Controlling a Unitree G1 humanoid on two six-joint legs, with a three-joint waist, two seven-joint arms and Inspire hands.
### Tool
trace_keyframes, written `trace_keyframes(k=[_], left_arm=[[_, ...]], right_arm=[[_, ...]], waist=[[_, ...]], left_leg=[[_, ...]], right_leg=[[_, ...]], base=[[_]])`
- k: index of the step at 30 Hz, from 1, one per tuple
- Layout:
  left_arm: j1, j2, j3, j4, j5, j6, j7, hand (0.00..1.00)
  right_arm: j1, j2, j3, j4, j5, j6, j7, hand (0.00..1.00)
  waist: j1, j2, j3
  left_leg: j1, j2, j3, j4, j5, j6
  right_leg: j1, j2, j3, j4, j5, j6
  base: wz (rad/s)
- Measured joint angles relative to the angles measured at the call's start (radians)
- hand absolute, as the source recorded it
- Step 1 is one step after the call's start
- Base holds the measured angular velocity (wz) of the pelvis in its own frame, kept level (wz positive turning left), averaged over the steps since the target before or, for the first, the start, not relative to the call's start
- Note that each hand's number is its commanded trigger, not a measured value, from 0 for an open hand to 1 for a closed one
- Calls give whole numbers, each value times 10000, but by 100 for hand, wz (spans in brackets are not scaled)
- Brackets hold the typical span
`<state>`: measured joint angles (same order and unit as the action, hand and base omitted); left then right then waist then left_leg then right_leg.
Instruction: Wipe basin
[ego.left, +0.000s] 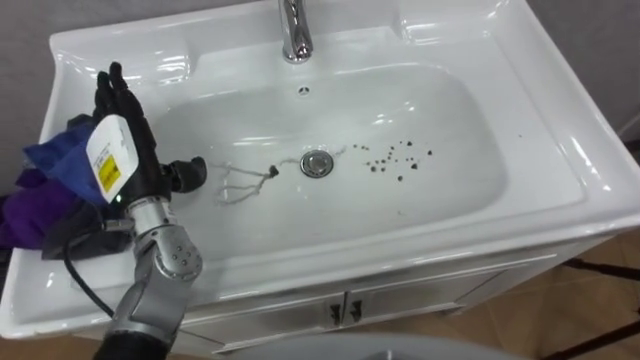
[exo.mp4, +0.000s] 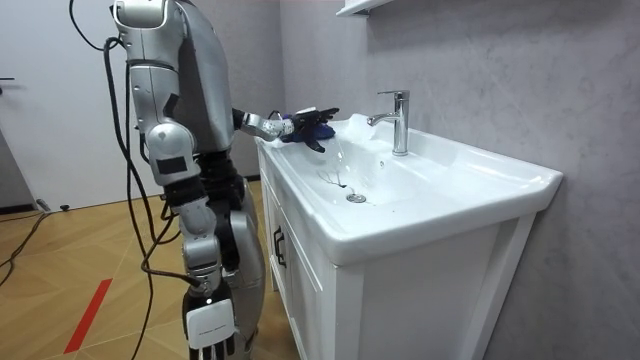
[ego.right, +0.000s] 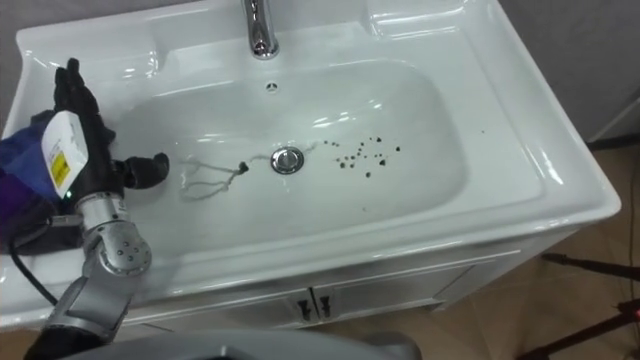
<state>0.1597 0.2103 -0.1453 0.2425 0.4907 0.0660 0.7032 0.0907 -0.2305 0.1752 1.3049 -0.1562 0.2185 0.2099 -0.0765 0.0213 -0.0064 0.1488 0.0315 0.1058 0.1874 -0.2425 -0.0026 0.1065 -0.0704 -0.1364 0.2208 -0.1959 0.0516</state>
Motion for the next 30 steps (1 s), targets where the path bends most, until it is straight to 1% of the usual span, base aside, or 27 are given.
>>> trace_keyframes(k=[5, 6, 9, 14, 18, 21, 24, 28, 30], left_arm=[[80, 0, 3, -5, 620, 155, 9, 0], [84, 1, 5, -5, 739, 170, 24, 0], [156, 1, 24, -5, 741, 203, 33, 0], [254, 3, 30, -17, 744, 284, 120, 0], [253, 4, 30, -25, 748, 478, 130, 0], [253, 5, 31, -57, 1106, 652, 132, 0], [246, 6, 36, -72, 1384, 811, 135, 0], [254, 6, 36, -87, 1587, 892, 141, 0], [321, 8, 36, -164, 1587, 893, 191, 0]], right_arm=[[-1, -1, -4, 10, -19, 3, -110, 0], [0, -2, -7, 12, -20, 3, -117, 0], [1, -2, -6, 32, -32, 4, -113, 0], [-5, -6, 5, 91, -79, 16, -135, 0], [-3, -5, 11, 136, -77, 62, -139, 0], [-4, -5, 15, 134, -78, 235, -141, 0], [-4, -6, 106, 139, -93, 241, -145, 0], [-2, -7, 399, 118, -86, 240, -142, 0], [-2, -7, 408, 115, -66, 237, -144, 0]], waist=[[19, -10, 9], [24, -41, 30], [26, -74, 52], [34, -98, 57], [30, -111, 48], [31, -141, 28], [32, -165, 7], [44, -153, -8], [67, -138, -18]], left_leg=[[9, 0, -3, -5, 0, 0], [10, 0, -6, -17, -1, -1], [11, 1, -12, -72, 11, -21], [7, 18, -17, -78, 14, -27], [10, 19, -16, -79, 15, -27], [-2, 19, -25, -70, 17, -30], [-5, 18, -39, -68, 17, -31], [-30, 17, -116, -58, 21, -38], [-33, 17, -125, -44, 22, -39]], right_leg=[[-10, 2, 1, 1, 0, 0], [-3, 2, 0, 0, -1, 0], [-3, 12, -7, -10, -1, 0], [-15, 29, -18, -23, -1, 0], [-16, 32, -18, -39, -1, 0], [-13, 32, -27, -43, -2, 0], [-2, 36, -25, -98, -2, 0], [49, 43, -47, -163, 3, -8], [53, 43, -47, -163, 3, -8]], base=[[0], [0], [0], [0], [0], [0], [0], [2], [0]])
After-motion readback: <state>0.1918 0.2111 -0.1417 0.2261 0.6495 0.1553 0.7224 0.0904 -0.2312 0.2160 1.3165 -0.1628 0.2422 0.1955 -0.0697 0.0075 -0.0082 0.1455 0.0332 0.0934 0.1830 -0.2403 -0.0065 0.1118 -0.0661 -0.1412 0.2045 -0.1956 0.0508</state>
